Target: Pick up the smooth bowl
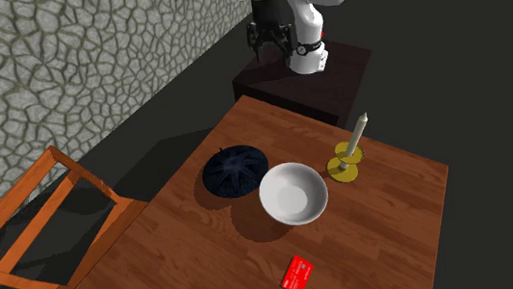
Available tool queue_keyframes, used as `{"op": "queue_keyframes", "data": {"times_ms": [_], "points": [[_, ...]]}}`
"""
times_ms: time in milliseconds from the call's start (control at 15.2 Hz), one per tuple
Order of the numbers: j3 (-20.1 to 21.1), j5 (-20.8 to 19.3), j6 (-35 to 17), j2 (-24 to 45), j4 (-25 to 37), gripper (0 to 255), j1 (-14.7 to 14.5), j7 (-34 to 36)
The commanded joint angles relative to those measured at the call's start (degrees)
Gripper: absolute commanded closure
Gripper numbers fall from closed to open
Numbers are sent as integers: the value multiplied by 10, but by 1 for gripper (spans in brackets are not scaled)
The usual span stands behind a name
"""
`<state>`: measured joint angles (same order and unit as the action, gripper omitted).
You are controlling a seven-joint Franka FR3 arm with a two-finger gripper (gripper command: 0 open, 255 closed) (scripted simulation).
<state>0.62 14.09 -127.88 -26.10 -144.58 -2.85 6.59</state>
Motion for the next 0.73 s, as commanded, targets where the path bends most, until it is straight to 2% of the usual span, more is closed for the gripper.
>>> {"op": "queue_keyframes", "data": {"times_ms": [0, 330, 660], "points": [[1, 19, -42, 40, 3, 0, -7, -2], [-2, 77, -133, 151, 30, 0, -28, -22], [0, 153, -203, 268, 81, 0, -45, -60]]}}
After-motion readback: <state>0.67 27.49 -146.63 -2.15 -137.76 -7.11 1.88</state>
